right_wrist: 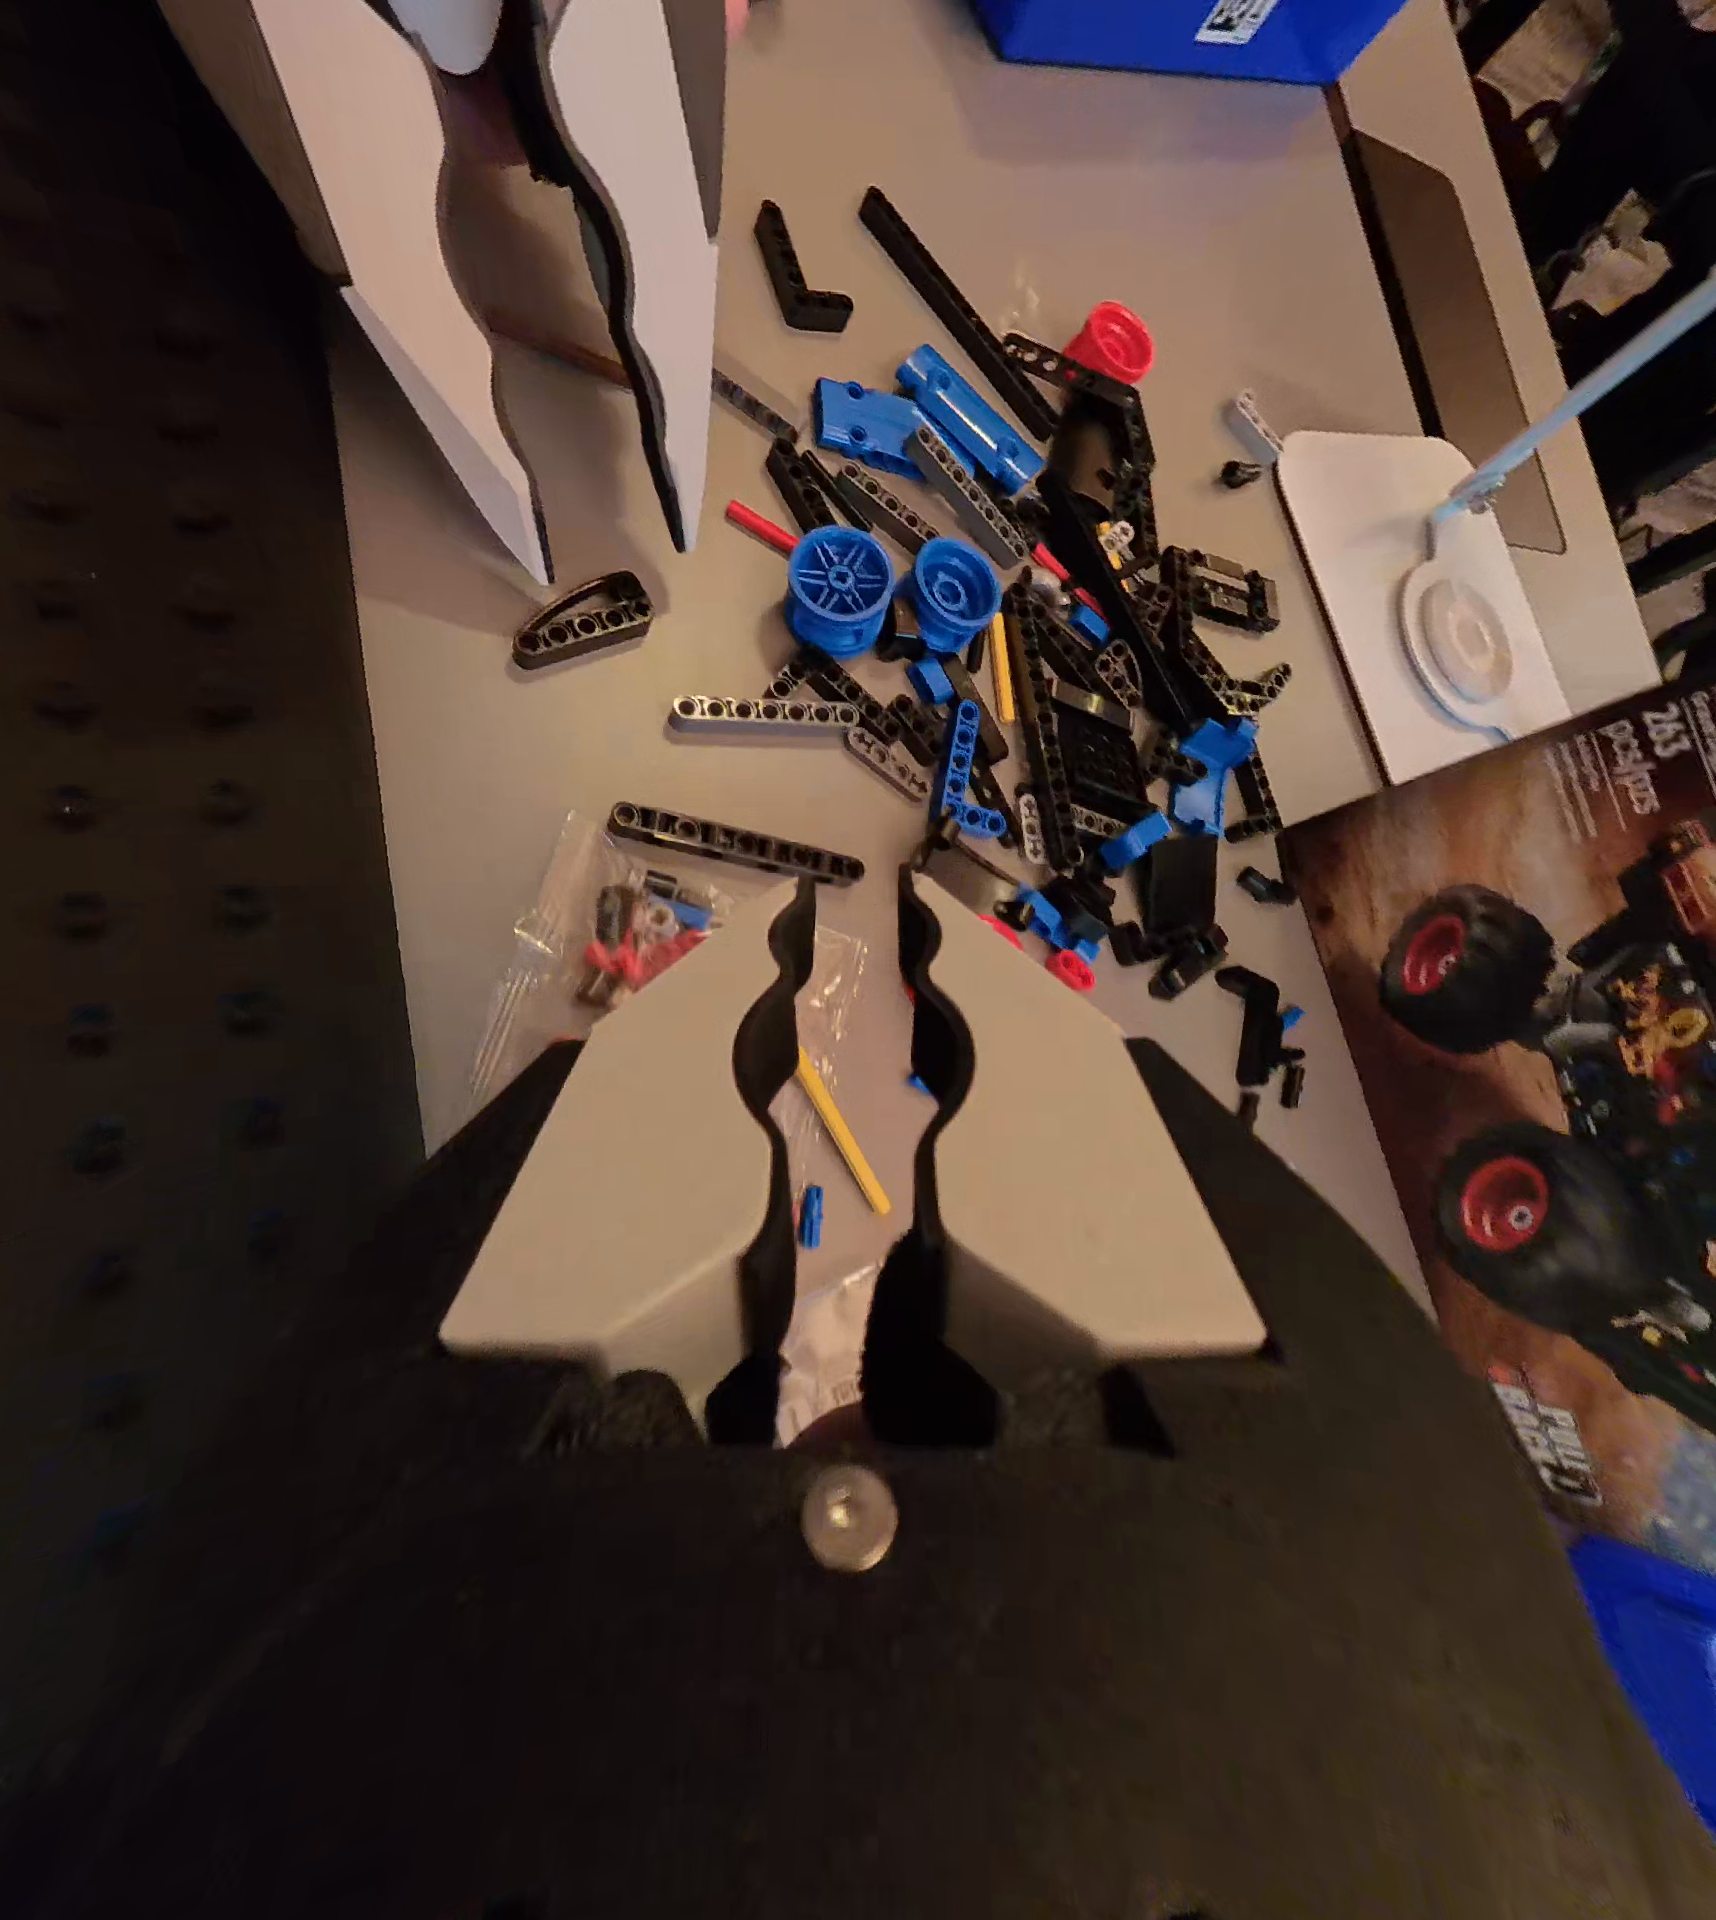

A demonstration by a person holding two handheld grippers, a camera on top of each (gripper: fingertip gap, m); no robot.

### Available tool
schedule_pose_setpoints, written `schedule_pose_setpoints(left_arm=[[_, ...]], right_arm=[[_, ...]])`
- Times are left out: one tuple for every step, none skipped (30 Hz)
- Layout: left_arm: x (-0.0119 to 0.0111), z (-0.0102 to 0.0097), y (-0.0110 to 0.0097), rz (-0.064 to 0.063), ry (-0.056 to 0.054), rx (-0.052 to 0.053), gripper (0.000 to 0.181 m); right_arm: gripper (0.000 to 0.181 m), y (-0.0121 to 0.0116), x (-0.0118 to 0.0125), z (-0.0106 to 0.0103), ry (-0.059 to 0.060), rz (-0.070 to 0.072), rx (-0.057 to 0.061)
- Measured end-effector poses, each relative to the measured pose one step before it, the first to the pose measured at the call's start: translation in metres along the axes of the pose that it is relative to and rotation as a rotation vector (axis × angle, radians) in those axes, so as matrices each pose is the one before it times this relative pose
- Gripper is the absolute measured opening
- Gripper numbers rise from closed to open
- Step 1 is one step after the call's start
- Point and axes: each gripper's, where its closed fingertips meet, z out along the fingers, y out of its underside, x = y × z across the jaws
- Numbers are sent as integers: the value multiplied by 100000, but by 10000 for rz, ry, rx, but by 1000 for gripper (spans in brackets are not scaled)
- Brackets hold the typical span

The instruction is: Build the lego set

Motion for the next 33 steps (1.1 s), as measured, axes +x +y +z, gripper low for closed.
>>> schedule_pose_setpoints(left_arm=[[-2, 76, -36, -18, -3, 10, 33], [-6, 66, 25, 21, -18, -18, 33], [29, 28, 19, 35, 2, -3, 34], [-6, -10, -91, -13, -11, 81, 33], [-42, -36, -155, -44, -10, 126, 33], [-72, -39, -162, -5, -22, 149, 32], [-241, -70, -184, 30, -106, 182, 31], [-301, -89, -232, 18, -134, 232, 28], [-278, -65, -195, -59, -108, 179, 27], [-249, -48, -106, -60, -96, 96, 27], [-304, -19, -48, 17, -168, 74, 26], [-318, -3, 43, 47, -195, 43, 26], [-191, 5, 28, 18, -113, 44, 25], [-237, -46, -143, 6, -144, 122, 25], [-261, -113, -275, 26, -162, 186, 22], [-222, -93, -203, 5, -99, 126, 20], [-301, -44, -65, -35, -121, 50, 20], [-278, -13, 41, -53, -95, 4, 20], [-153, -13, 46, -62, -30, 15, 20], [-27, 14, 53, -89, 27, 4, 20], [26, 26, 38, -64, 24, -2, 20], [47, 15, 8, 28, -7, -5, 20], [28, 28, 1, 96, -41, -20, 20], [-4, 35, 0, 106, -64, -29, 20], [-2, 46, 23, 70, -31, -37, 20], [0, 63, 34, 30, -15, -30, 21], [6, 21, 1, 8, -1, -8, 21], [-56, -14, -82, 7, -45, 40, 20], [-68, -51, -118, 8, -43, 55, 20], [-57, -11, -68, -13, -19, 29, 20], [-31, 23, 39, -21, 4, -11, 20], [-73, 22, 30, 6, -37, -14, 20], [-48, -17, -32, 40, -38, 6, 20]], right_arm=[[14, 220, 180, -317, 88, 90, 14], [14, 198, 176, -303, 85, 93, 23], [14, 162, 138, -281, 74, 95, 40], [14, 132, 130, -286, 73, 91, 54], [14, 111, 125, -271, 75, 87, 65], [14, 93, 111, -261, 66, 92, 71], [14, 86, 119, -264, 63, 99, 70], [14, 79, 140, -272, 73, 99, 67], [14, 63, 156, -279, 78, 103, 76], [14, 51, 151, -282, 66, 113, 83], [14, 46, 150, -262, 53, 106, 70], [14, 110, 195, -256, 74, 74, 28], [14, 180, 266, -262, 111, 43, -22], [14, 212, 318, -276, 129, 52, -59], [14, 231, 383, -285, 133, 95, -67], [14, 201, 425, -312, 136, 107, -42], [14, 208, 475, -333, 141, 105, -25], [14, 254, 570, -344, 158, 138, -61], [13, 296, 674, -339, 178, 157, -95], [12, 282, 686, -335, 164, 122, -80], [12, 266, 669, -310, 146, 92, -76], [11, 315, 704, -263, 142, 95, -114], [9, 352, 685, -190, 115, 86, -164], [9, 406, 630, -122, 79, 38, -199], [9, 456, 633, -31, 70, 1, -218], [9, 553, 654, 83, 44, 21, -264], [9, 618, 619, 192, -20, 44, -294], [9, 459, 570, 301, -73, 67, -195], [9, 206, 433, 408, -171, 121, -86], [8, 79, 279, 544, -262, 137, -68], [7, 106, 307, 684, -235, 117, -123], [7, 254, 329, 843, -196, 107, -255], [8, 465, 263, 891, -201, 35, -418]])
